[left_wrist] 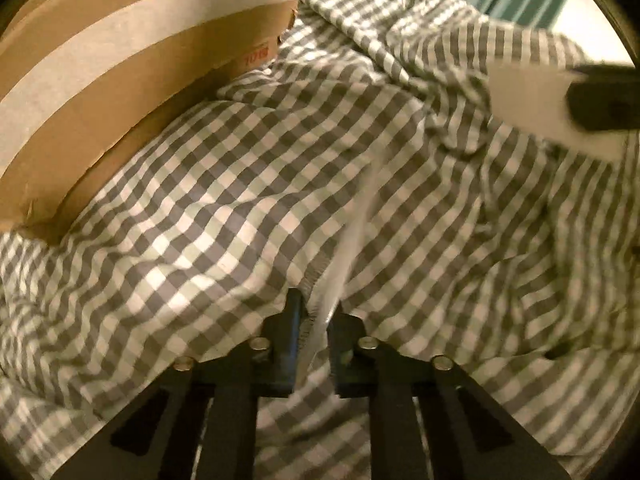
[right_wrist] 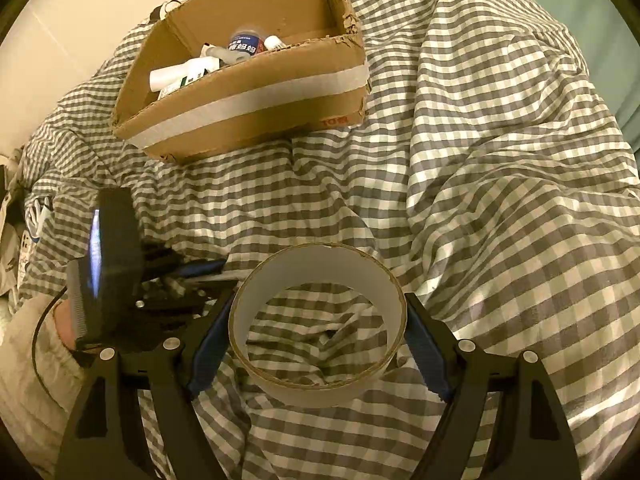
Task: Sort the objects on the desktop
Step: 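Grasp the tape roll with the right tool while the left tool grasps the white comb, then carry the tape roll and comb over the box with both tools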
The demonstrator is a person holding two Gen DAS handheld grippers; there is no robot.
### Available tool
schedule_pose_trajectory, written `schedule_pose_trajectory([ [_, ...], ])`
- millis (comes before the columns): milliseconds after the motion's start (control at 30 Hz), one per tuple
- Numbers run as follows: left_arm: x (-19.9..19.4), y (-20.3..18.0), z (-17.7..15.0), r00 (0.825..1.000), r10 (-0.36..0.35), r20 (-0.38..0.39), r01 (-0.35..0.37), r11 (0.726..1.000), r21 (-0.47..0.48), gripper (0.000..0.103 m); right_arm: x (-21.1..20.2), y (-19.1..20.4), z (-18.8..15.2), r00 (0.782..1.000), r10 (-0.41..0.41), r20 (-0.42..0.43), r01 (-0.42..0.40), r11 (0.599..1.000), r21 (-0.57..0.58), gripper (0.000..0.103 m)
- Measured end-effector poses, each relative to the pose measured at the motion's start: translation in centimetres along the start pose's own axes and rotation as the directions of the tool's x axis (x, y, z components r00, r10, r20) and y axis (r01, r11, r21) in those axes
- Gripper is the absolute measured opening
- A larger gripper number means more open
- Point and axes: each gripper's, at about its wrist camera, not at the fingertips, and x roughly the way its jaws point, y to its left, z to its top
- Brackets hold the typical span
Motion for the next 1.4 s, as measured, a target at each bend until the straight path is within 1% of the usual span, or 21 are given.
schedule_pose_trajectory([
  [33, -0.4, 0.0, 0.0, 1.0, -0.017, 0.01, 0.017, 1.0, -0.013, 0.007, 0.0, 0.0, 0.0, 1.0, -0.001, 0.001, 0.001, 1.0, 0.0, 0.08],
  [100, -1.1, 0.0, -0.1, 0.999, -0.027, 0.036, 0.028, 0.999, -0.039, 0.006, 0.0, 0.0, -0.1, 1.0, -0.001, 0.002, 0.001, 1.0, 0.003, 0.08],
  [167, -1.7, -0.2, -0.7, 0.996, -0.05, 0.067, 0.056, 0.995, -0.082, 0.004, 0.1, -0.1, -0.1, 1.0, -0.003, 0.001, 0.003, 1.0, 0.004, 0.08],
  [233, -2.6, -0.1, -1.1, 0.989, -0.095, 0.111, 0.109, 0.985, -0.13, 0.004, -0.1, -0.2, -0.1, 1.0, -0.005, 0.008, 0.004, 1.0, 0.01, 0.08],
  [333, -4.3, -0.1, -1.5, 0.968, -0.174, 0.182, 0.206, 0.963, -0.175, 0.003, -0.6, -0.5, -0.1, 1.0, 0.001, 0.031, -0.001, 1.0, 0.018, 0.08],
  [400, -4.6, -0.4, -1.0, 0.964, -0.174, 0.203, 0.213, 0.959, -0.189, 0.003, -1.0, -0.6, 0.0, 0.999, 0.003, 0.045, -0.004, 1.0, 0.023, 0.08],
  [433, -5.3, -0.2, -1.4, 0.961, -0.171, 0.217, 0.215, 0.956, -0.198, 0.003, -1.2, -0.7, 0.0, 0.999, 0.004, 0.053, -0.006, 1.0, 0.024, 0.08],
  [567, -7.5, -0.2, -1.5, 0.945, -0.164, 0.283, 0.235, 0.942, -0.239, 0.003, -1.9, -0.5, 0.1, 0.996, 0.02, 0.083, -0.022, 1.0, 0.019, 0.08],
  [633, -8.3, -0.1, -1.3, 0.938, -0.148, 0.314, 0.23, 0.943, -0.24, 0.003, -2.3, -0.4, 0.2, 0.995, 0.027, 0.099, -0.029, 0.999, 0.014, 0.08],
  [767, -10.5, 0.0, -0.6, 0.922, -0.077, 0.379, 0.185, 0.948, -0.257, 0.003, -3.1, -0.1, 0.7, 0.991, 0.047, 0.126, -0.047, 0.999, 0.001, 0.08],
  [833, -12.1, 0.1, -0.1, 0.911, -0.056, 0.409, 0.173, 0.951, -0.256, 0.003, -3.9, 0.3, 1.2, 0.986, 0.059, 0.156, -0.058, 0.998, -0.01, 0.08],
  [867, -13.2, 0.3, 0.3, 0.9, -0.026, 0.436, 0.151, 0.955, -0.256, 0.003, -4.3, 0.5, 1.5, 0.983, 0.064, 0.171, -0.062, 0.998, -0.018, 0.08],
  [933, -14.6, 0.8, 1.1, 0.888, -0.014, 0.46, 0.14, 0.96, -0.243, 0.003, -5.6, 1.2, 3.0, 0.975, 0.08, 0.208, -0.07, 0.996, -0.054, 0.08],
  [967, -15.4, 1.2, 1.7, 0.875, 0.001, 0.484, 0.132, 0.962, -0.239, 0.003, -6.2, 1.4, 3.7, 0.972, 0.086, 0.22, -0.073, 0.995, -0.067, 0.08],
  [1033, -16.5, 2.1, 2.9, 0.865, 0.018, 0.502, 0.115, 0.965, -0.234, 0.003, -7.3, 2.1, 5.8, 0.962, 0.096, 0.254, -0.074, 0.993, -0.096, 0.08],
  [1067, -16.9, 2.6, 3.8, 0.861, 0.036, 0.508, 0.1, 0.966, -0.239, 0.003, -8.0, 2.6, 7.2, 0.954, 0.098, 0.282, -0.068, 0.991, -0.113, 0.08],
  [1167, -18.1, 4.1, 6.0, 0.842, 0.079, 0.533, 0.065, 0.967, -0.247, 0.003, -8.8, 4.3, 10.2, 0.935, 0.083, 0.344, -0.026, 0.986, -0.167, 0.08],
  [1233, -18.4, 5.1, 7.7, 0.832, 0.11, 0.543, 0.038, 0.967, -0.253, 0.003, -8.4, 5.4, 12.5, 0.927, 0.066, 0.369, 0.013, 0.978, -0.208, 0.08],
  [1300, -18.1, 6.0, 8.7, 0.826, 0.129, 0.548, 0.02, 0.966, -0.258, 0.003, -7.2, 6.3, 14.7, 0.926, 0.056, 0.373, 0.036, 0.971, -0.236, 0.08],
  [1367, -17.7, 7.1, 10.0, 0.824, 0.142, 0.548, 0.01, 0.964, -0.266, 0.003, -5.4, 6.8, 16.7, 0.928, 0.048, 0.368, 0.048, 0.968, -0.248, 0.08],
  [1400, -17.1, 7.8, 10.7, 0.83, 0.141, 0.539, 0.011, 0.963, -0.269, 0.003, -4.7, 7.0, 17.4, 0.928, 0.048, 0.368, 0.049, 0.967, -0.25, 0.08],
])
